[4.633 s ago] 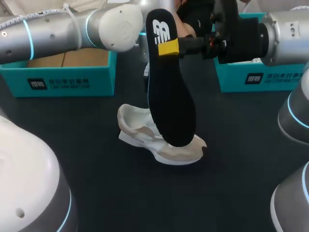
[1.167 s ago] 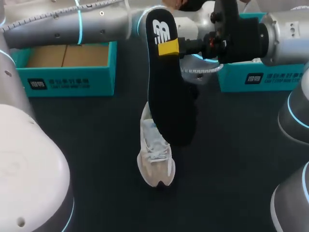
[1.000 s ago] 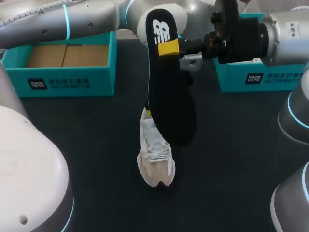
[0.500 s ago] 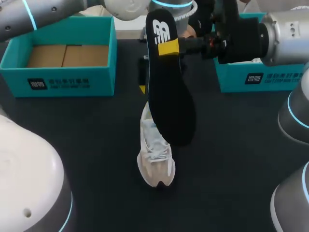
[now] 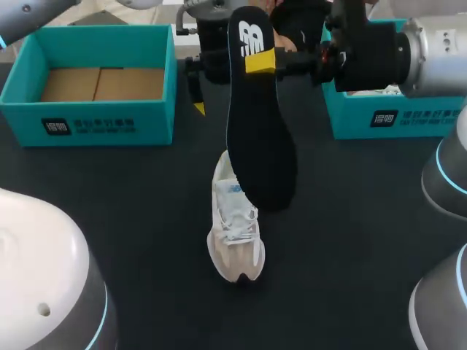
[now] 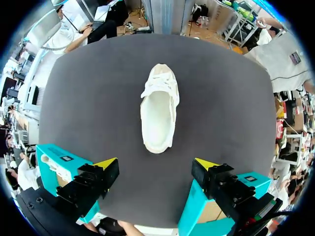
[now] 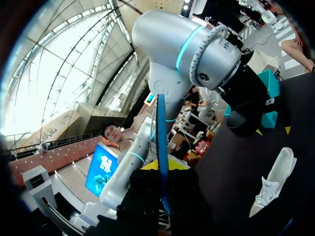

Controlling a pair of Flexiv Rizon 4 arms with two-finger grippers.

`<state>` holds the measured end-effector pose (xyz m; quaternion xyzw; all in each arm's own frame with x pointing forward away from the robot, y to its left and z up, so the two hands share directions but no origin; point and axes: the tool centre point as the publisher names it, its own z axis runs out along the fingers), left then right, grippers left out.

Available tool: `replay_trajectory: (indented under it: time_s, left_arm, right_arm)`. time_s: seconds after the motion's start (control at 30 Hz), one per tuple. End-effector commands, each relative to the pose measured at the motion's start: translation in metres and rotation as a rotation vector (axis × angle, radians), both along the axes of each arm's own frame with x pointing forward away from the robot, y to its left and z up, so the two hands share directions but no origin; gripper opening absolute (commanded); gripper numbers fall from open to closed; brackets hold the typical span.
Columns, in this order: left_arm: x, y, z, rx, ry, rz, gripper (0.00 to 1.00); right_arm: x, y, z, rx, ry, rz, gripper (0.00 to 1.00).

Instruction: Take the shoe out of the shoebox, open the shoe tongue, remove and reinsert the insole, then place the shoe into the shoebox

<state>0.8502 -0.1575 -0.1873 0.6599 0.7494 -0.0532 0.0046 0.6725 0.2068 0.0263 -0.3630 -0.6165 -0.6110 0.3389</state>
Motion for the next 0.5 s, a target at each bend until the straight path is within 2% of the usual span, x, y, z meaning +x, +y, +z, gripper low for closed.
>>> replay_trajectory:
  time_s: [0.03, 0.2, 0.5]
  left_arm:
    - [-0.012, 0.019, 0.018, -0.218, -0.085, 0.039, 1.00]
    - [-0.015, 0.032, 0.033, -0.293, -0.140, 0.059, 1.00]
    - [-0.016, 0.054, 0.047, -0.414, -0.181, 0.069, 1.00]
  right_arm:
    - [0.006, -0.020, -0.003, 0.005, 0.023, -0.032, 0.00]
    - [0.032, -0.033, -0.006, -0.007, 0.088, 0.007, 0.00]
    - [0.068, -0.063, -0.013, -0.038, 0.176, 0.018, 0.00]
